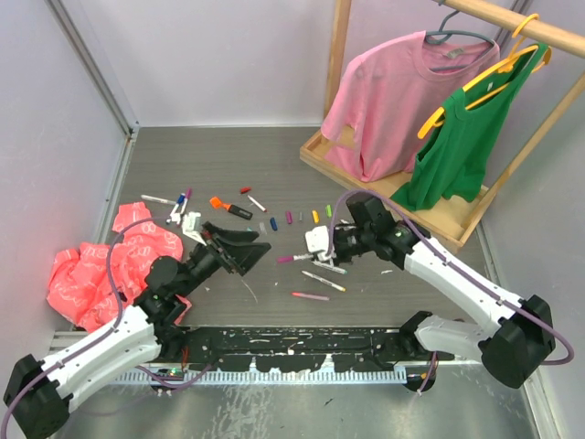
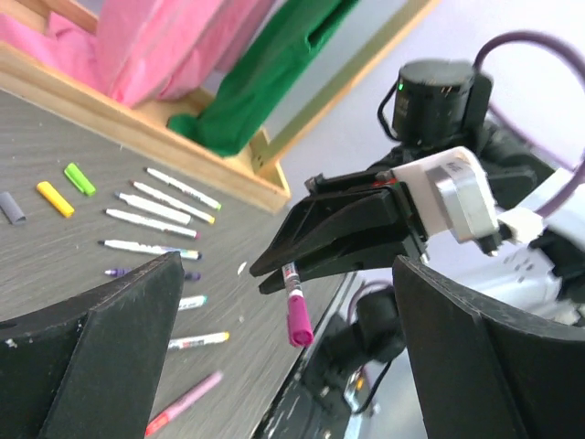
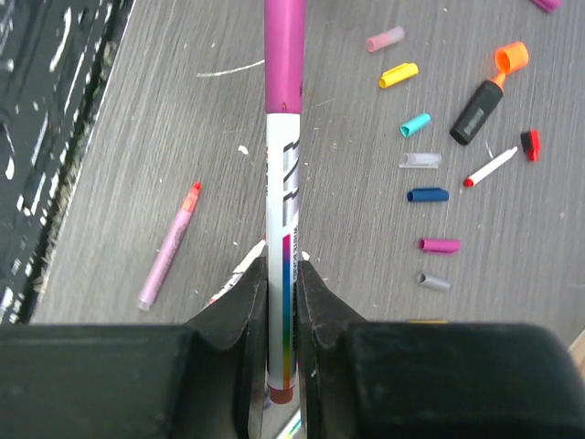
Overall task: Open the pen caps
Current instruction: Open the pen cap from the pen.
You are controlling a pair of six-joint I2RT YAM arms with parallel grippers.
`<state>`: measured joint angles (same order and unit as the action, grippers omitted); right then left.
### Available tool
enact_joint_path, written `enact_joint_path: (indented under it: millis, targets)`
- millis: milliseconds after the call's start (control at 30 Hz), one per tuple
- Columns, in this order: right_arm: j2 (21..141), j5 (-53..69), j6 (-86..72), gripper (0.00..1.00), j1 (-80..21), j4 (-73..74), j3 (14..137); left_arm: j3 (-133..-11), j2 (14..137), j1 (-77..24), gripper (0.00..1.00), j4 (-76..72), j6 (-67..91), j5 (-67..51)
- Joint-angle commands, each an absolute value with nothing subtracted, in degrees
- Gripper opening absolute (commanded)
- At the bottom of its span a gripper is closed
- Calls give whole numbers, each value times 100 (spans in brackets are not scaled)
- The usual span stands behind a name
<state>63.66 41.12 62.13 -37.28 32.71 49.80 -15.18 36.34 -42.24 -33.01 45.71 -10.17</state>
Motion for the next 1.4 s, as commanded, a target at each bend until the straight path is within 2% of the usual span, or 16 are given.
enact_joint_path:
  millis: [0, 200, 333, 533, 667, 900, 1367]
  targets:
    - [6553, 4435, 4504, 1, -3503, 2805, 5436, -1372, 3240, -4193, 98, -3954, 5254, -11]
    - [6947, 4266, 3351, 1, -3441, 2306, 5528, -1534, 3609, -4282, 100, -3852, 5838, 185]
    - [7174, 4240, 2994, 1, -3437, 2205, 5580, -1795, 4138, -4554, 94, -3883, 5781, 365]
    - [7341, 4373, 2775, 1, -3431, 2214, 5640, -1949, 4719, -5051, 93, -4248, 5323, 883]
    - [7437, 4444, 2622, 1, -3435, 2180, 5657, -2004, 5029, -5139, 88, -4460, 5283, 918]
    - [7464, 4591, 2515, 1, -3435, 2150, 5660, -1987, 5286, -5162, 59, -4708, 5247, 1166]
    - [7475, 4736, 2505, 1, -3437, 2153, 5635, -2082, 5686, -5160, 35, -4877, 5193, 1283]
